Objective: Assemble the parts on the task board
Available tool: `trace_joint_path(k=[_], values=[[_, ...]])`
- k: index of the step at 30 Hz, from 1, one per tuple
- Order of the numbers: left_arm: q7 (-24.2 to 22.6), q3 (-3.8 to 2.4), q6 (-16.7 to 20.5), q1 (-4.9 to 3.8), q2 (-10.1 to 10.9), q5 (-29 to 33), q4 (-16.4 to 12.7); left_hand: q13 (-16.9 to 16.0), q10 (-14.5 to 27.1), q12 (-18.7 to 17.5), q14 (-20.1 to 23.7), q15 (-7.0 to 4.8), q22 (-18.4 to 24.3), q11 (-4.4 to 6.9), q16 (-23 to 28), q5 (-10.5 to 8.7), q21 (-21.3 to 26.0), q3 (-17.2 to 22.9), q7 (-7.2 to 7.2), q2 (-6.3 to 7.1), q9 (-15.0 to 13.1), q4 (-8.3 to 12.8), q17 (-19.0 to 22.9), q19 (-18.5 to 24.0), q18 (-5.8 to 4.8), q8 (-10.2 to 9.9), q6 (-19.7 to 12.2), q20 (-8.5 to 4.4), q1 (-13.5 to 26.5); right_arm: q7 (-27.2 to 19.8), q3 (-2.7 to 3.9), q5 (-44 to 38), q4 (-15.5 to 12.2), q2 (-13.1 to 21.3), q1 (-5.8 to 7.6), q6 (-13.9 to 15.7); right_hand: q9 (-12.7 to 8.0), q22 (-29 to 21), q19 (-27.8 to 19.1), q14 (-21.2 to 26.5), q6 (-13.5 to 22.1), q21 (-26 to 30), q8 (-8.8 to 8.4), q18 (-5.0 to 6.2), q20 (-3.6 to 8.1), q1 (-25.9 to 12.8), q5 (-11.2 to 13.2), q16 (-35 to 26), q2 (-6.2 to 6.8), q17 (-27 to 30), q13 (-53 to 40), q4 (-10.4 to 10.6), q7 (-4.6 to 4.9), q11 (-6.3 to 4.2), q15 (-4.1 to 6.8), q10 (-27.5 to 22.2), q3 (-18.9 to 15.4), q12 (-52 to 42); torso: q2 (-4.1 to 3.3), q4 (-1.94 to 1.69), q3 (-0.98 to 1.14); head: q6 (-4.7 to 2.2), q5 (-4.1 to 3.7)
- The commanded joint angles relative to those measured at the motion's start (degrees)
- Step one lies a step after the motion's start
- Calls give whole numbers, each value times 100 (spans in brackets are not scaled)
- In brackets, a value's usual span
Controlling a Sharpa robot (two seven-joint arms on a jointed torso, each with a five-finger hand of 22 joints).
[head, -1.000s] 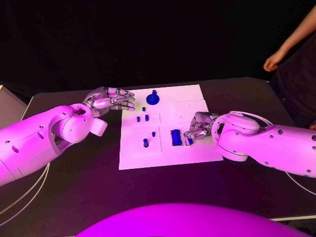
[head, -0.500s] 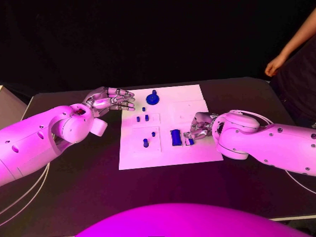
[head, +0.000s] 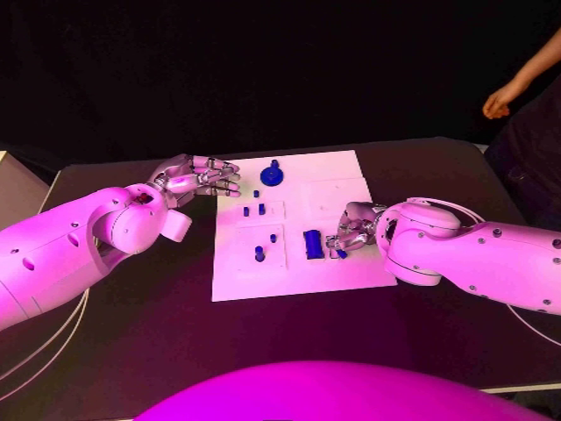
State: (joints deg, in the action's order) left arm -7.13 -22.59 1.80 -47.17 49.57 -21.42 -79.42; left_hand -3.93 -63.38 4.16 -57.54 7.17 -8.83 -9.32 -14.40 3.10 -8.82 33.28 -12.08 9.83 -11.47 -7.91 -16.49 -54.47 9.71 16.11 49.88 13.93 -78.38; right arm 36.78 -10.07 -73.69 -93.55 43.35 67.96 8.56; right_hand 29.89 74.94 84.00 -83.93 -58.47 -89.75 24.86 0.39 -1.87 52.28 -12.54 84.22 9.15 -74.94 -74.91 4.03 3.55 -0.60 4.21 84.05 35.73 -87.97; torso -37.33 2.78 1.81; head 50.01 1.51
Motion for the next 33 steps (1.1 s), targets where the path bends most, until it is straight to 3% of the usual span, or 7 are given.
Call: trace_joint_path(k=[1, 13, 15, 33], values=[[-16, -1, -94, 8, -5, -6, -7, -8, 44, 19, -40, -2, 5, -9, 19, -20, 21, 7, -44, -41, 7, -40, -5, -38, 77, -2, 4, 0, -1, -28, 0, -4, 5, -1, -4, 15, 1, 1506, 600, -377, -1, -25, 9, -39, 40, -80, 36, 10, 1, -300, -1382, 26, 4, -4, 8, 481, -26, -1, 1, 0, -2, -1, 4], [-10, 1, -93, 7, 8, -16, -15, -8, 44, 19, -40, -2, 5, -9, 19, -20, 21, 7, -44, -41, 7, -40, -5, -38, 77, -2, 4, 0, -1, -3, 0, -35, 43, -15, -4, 123, -9, 1506, 600, -380, -15, -25, 14, -39, 41, -152, 71, 16, -115, -315, -1390, 89, -3, -10, 12, 488, 7, -11, -3, -2, -4, -1, 13], [-8, 1, -91, 7, 10, -18, -17, -8, 44, 19, -40, -2, 5, -9, 19, -20, 21, 7, -44, -41, 7, -40, -5, -38, 77, -2, 4, 0, -1, -2, 0, -37, 43, -20, -4, 138, -20, 1506, 600, -381, -9, -25, 17, -39, 43, -163, 355, 16, -228, -321, -1392, 73, -10, -17, 19, 490, 76, -13, -1, -2, -3, -1, 16], [-3, 2, -89, 7, 16, -46, -24, -8, 44, 19, -40, -2, 5, -9, 19, -20, 21, 7, -44, -41, 7, -40, -5, -38, 77, -2, 4, 0, -1, 10, 1, -29, 50, -45, -4, 40, -57, 1506, 600, -384, -25, -25, 21, -39, 37, -578, 650, 18, -82, -339, -1393, 176, 1, -5, 9, 489, -28, -7, 1, -2, -1, -1, 26]])
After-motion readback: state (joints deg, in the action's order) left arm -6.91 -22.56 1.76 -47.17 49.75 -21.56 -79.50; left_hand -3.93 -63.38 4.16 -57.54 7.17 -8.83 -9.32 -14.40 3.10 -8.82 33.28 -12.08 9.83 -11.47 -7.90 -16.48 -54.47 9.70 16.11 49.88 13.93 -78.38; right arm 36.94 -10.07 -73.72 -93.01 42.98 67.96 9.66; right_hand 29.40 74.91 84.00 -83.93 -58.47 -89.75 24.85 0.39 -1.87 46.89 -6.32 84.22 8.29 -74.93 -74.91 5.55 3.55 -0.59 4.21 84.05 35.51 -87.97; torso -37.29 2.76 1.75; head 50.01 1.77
